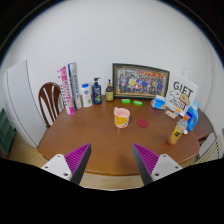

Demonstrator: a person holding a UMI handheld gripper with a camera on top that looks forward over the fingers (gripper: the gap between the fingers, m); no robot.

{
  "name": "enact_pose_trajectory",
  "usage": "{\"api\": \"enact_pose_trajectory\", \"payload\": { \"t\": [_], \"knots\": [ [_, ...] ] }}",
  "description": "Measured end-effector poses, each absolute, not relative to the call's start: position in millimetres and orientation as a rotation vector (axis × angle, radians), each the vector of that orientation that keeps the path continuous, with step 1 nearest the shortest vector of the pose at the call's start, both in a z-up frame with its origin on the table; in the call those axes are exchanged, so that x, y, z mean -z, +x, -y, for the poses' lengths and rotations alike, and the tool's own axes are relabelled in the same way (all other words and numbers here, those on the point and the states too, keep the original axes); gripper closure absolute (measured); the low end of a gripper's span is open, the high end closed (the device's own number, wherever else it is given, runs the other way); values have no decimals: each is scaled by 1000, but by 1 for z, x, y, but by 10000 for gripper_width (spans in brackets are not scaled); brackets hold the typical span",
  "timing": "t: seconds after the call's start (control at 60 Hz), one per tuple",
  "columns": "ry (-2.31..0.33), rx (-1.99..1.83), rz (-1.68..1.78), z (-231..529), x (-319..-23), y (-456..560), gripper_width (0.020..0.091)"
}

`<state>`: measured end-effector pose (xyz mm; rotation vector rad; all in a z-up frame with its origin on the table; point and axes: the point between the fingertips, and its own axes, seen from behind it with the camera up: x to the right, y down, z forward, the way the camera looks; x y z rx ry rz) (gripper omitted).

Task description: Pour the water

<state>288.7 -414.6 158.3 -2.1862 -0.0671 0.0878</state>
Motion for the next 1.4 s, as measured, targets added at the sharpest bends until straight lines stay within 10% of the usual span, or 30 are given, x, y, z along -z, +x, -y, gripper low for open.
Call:
{"api": "enact_pose_trajectory", "payload": {
  "t": [0.9,1.167,1.4],
  "knots": [
    [-2032,11,-32,227,10,665,272],
    [-2012,1,-31,201,24,661,768],
    [-2019,142,28,181,4,663,823]
  ]
}}
